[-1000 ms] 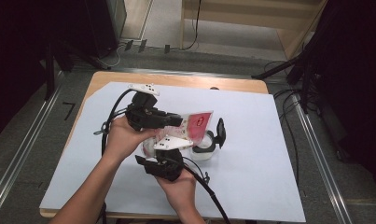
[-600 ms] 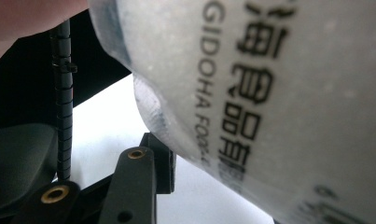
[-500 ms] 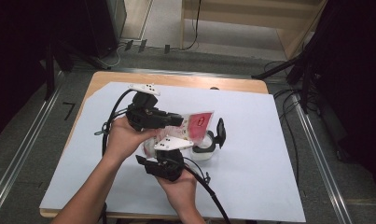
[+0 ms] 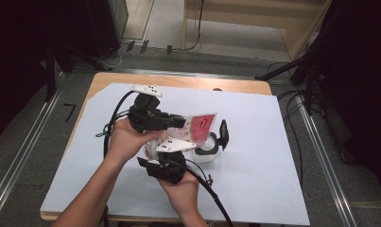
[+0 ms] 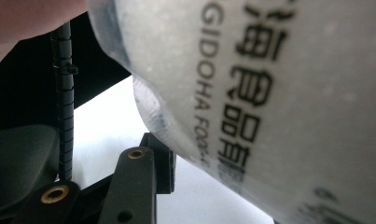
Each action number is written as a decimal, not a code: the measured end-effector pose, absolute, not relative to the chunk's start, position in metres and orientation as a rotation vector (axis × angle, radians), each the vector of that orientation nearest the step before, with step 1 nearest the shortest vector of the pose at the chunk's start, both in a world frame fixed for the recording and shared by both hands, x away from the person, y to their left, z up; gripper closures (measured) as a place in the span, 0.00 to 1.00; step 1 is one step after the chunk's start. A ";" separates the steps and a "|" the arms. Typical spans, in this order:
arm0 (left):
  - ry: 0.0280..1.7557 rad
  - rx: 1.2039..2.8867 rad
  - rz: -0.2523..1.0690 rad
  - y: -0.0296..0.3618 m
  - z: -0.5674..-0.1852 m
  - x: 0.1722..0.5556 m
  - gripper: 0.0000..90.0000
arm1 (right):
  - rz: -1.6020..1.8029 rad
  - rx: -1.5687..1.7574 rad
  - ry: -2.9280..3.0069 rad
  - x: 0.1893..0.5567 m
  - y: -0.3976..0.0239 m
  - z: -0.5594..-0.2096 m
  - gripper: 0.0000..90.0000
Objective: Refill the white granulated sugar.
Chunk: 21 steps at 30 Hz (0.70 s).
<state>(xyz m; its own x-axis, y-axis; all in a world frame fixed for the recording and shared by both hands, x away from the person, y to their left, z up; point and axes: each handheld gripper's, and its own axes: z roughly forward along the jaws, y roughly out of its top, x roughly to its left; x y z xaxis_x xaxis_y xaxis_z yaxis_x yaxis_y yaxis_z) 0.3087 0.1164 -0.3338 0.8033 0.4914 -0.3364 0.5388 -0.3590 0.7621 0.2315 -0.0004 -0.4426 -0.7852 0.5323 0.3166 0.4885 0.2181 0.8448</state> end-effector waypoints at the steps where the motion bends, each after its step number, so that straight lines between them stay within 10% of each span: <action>1: 0.765 2.018 -0.060 0.116 -0.334 0.309 0.89 | 1.653 1.014 2.421 0.232 0.000 -0.443 0.71; 21: 0.768 2.017 -0.063 0.117 -0.333 0.308 0.92 | 1.660 1.014 2.421 0.231 0.000 -0.442 0.71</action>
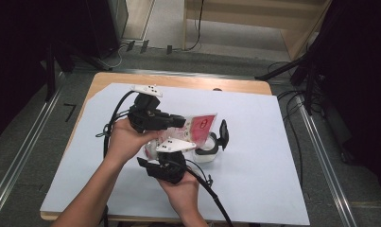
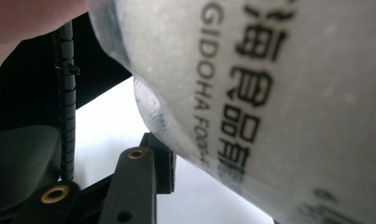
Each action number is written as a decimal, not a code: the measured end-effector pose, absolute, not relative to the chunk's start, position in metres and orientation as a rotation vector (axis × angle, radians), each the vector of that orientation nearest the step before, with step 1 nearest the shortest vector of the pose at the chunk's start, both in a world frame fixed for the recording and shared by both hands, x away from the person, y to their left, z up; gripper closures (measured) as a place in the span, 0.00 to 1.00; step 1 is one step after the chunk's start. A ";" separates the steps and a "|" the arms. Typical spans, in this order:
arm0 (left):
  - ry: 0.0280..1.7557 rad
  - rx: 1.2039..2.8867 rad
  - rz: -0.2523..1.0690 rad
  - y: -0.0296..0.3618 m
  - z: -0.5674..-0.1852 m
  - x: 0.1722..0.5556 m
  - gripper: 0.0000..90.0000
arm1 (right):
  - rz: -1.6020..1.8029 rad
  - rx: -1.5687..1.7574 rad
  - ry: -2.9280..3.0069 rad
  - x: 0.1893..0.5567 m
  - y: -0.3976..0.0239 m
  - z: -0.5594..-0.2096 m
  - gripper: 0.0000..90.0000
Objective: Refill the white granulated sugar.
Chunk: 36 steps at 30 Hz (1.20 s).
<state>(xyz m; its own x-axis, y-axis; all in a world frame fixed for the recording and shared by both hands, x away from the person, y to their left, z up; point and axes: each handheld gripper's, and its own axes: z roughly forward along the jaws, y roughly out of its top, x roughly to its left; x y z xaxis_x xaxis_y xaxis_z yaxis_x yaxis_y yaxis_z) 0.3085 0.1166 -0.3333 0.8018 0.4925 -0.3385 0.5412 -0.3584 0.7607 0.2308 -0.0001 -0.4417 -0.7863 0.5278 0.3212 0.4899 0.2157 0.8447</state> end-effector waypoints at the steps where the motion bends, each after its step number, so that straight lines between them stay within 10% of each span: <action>1: 0.767 2.016 -0.063 0.117 -0.333 0.309 0.93 | 1.660 1.014 2.421 0.231 0.000 -0.442 0.71; 36: 0.778 2.011 -0.054 0.118 -0.330 0.307 0.95 | 1.674 1.010 2.416 0.231 0.003 -0.440 0.71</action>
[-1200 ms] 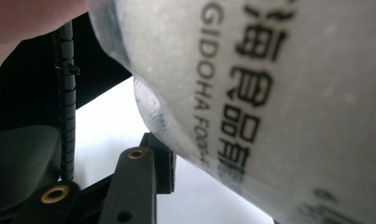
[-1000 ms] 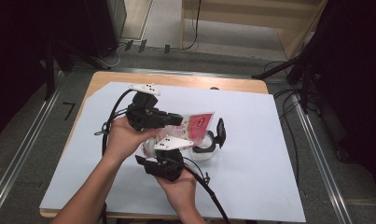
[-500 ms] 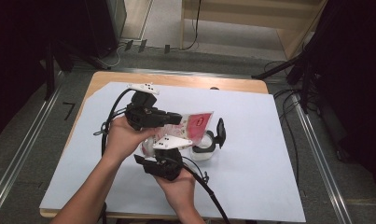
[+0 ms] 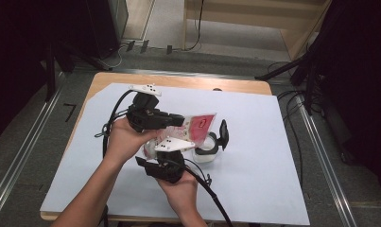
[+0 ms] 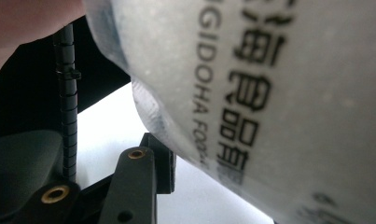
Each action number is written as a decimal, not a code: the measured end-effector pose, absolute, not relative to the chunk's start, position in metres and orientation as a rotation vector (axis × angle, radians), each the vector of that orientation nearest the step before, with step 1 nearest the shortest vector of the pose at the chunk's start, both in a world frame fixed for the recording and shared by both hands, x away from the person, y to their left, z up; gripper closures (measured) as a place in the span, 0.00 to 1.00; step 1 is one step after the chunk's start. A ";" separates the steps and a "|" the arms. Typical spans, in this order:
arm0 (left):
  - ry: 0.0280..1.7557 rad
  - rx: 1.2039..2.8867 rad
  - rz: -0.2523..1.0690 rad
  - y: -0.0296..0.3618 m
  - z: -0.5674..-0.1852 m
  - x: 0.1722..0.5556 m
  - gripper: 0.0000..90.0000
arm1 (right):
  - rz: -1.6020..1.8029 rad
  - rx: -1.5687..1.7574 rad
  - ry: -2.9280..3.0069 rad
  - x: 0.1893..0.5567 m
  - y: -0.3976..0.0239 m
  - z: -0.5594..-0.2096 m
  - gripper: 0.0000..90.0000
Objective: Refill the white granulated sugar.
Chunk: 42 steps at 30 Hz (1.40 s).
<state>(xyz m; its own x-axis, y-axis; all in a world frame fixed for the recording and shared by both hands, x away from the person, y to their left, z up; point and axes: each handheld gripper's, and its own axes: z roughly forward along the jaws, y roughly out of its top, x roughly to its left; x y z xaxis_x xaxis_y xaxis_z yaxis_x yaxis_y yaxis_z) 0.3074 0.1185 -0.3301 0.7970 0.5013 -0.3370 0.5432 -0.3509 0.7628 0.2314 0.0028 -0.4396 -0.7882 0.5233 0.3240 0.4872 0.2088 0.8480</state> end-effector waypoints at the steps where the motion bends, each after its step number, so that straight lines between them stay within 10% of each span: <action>1: 0.780 2.010 -0.055 0.118 -0.330 0.307 0.95 | 1.673 1.010 2.416 0.231 0.003 -0.440 0.71; 42: 0.773 2.016 -0.052 0.117 -0.332 0.307 0.95 | 1.666 1.010 2.413 0.231 0.002 -0.442 0.71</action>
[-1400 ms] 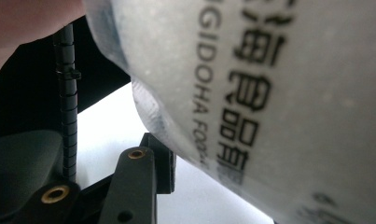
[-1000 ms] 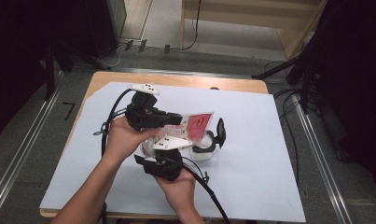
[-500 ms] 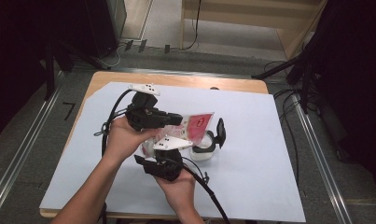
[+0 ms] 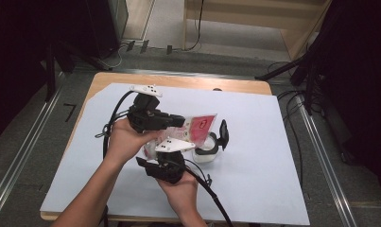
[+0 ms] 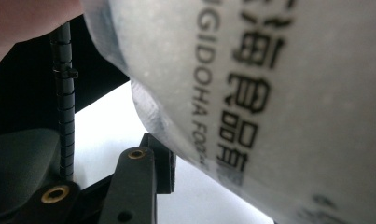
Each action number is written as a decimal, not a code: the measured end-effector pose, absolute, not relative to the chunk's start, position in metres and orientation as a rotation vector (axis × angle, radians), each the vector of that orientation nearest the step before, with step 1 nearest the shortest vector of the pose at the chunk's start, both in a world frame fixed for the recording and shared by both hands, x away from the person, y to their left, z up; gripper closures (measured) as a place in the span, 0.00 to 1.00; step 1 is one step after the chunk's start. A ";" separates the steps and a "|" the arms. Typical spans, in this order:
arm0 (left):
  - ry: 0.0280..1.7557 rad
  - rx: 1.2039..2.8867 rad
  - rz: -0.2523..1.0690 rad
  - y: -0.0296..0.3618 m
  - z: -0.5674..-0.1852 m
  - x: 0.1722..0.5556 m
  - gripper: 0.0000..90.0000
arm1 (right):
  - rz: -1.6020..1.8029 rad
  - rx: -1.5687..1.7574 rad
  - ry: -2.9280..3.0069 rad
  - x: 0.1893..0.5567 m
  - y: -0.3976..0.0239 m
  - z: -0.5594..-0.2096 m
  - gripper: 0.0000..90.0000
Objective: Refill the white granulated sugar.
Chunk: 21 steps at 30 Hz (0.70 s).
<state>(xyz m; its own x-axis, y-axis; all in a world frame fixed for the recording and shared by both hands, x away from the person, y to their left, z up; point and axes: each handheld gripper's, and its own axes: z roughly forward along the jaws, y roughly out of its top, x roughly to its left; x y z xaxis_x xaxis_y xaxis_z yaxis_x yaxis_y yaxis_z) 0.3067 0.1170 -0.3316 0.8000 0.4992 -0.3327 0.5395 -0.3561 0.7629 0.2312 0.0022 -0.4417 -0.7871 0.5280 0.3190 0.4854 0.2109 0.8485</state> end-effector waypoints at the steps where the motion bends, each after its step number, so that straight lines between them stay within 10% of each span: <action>1: 0.773 2.016 -0.052 0.117 -0.332 0.307 0.95 | 1.666 1.011 2.414 0.231 0.002 -0.442 0.71; 21: 0.771 2.017 -0.048 0.116 -0.331 0.306 0.95 | 1.670 1.015 2.411 0.231 0.002 -0.442 0.71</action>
<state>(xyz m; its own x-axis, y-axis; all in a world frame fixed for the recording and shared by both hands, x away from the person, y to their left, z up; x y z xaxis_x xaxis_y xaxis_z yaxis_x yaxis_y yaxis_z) 0.3062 0.1163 -0.3312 0.8009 0.5002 -0.3291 0.5371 -0.3570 0.7643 0.2310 0.0020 -0.4415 -0.7857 0.5281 0.3222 0.4872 0.2073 0.8483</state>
